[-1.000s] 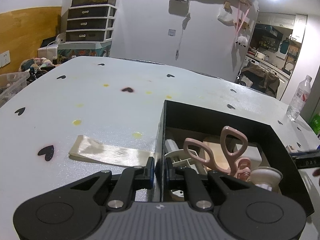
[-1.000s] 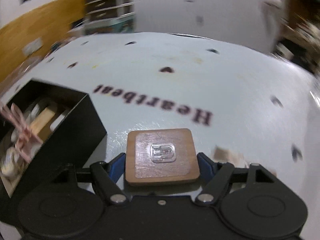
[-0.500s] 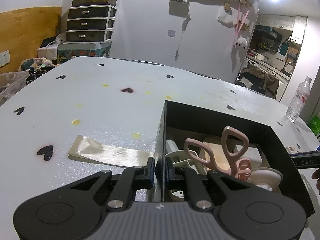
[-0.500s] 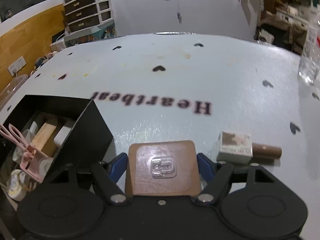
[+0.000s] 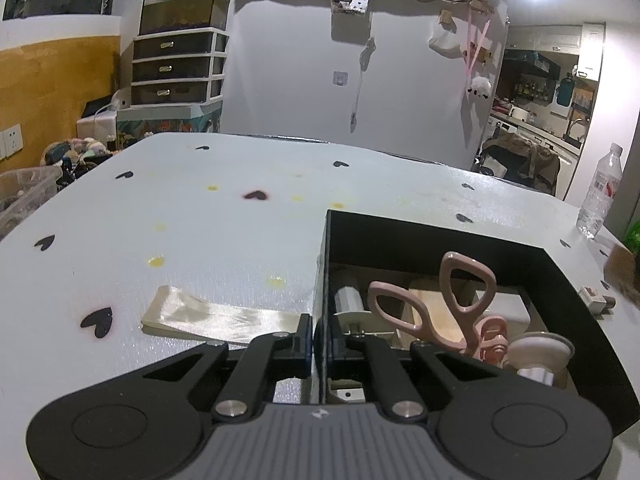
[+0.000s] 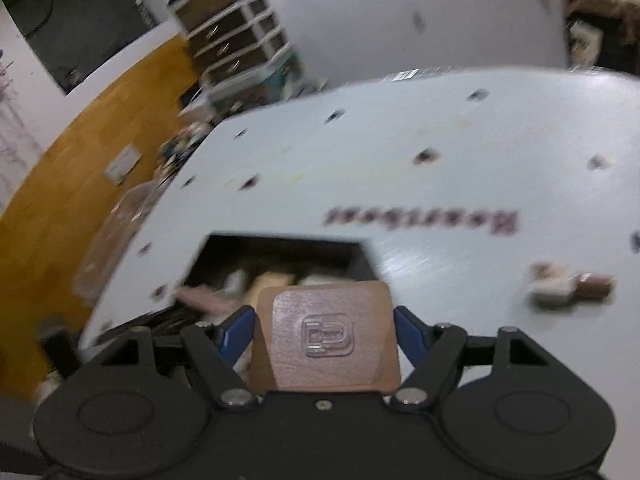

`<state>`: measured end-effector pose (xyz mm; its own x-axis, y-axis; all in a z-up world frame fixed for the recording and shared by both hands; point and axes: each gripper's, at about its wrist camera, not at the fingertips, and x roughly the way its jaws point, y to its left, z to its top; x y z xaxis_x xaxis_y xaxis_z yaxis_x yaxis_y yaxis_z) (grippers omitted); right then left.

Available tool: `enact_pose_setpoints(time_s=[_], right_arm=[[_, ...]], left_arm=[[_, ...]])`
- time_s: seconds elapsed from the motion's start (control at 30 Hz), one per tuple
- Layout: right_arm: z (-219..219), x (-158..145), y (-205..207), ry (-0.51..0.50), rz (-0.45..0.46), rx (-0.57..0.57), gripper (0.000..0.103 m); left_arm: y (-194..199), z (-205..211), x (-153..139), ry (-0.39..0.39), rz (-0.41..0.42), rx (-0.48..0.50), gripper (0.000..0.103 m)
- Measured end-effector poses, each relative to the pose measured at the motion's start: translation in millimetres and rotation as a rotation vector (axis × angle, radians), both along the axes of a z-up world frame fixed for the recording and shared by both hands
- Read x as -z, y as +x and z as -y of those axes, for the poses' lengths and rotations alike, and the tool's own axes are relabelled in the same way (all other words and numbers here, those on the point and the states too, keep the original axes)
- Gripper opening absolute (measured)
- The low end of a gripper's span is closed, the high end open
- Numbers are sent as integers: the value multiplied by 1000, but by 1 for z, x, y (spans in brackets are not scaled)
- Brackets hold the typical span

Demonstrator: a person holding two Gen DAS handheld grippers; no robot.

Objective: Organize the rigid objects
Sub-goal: 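Lift the wooden coaster and lower it toward the black box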

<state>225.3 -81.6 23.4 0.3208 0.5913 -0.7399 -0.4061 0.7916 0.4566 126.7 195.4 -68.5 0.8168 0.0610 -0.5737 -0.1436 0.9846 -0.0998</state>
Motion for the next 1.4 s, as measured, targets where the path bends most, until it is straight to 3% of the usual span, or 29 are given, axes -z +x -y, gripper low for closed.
enact_pose_setpoints(time_s=[0.2,0.43,0.6,0.67,0.93,1.1,1.4], right_arm=[[-49,9,1,-77,-233,23,76],[-96,31,-7,-243,-313,60,76],[-105,51,-7,-340,-362,131,75],[-106,58,-5,-355,-363,171,75],[-108,53,-7,-355,-211,267,76],[-111,51,-12,-366,-205,239,84],[-104,41,-18,-325,-221,199,88]], left_arm=[[-3,0,1,19,24,22,7],[-6,-6,3,-3,50,41,7],[-6,-7,5,-6,63,50,8],[-6,-8,5,-12,67,53,8],[-8,-8,7,-15,73,52,8],[-8,-8,6,-15,70,50,8],[-6,-9,5,-17,64,51,8]])
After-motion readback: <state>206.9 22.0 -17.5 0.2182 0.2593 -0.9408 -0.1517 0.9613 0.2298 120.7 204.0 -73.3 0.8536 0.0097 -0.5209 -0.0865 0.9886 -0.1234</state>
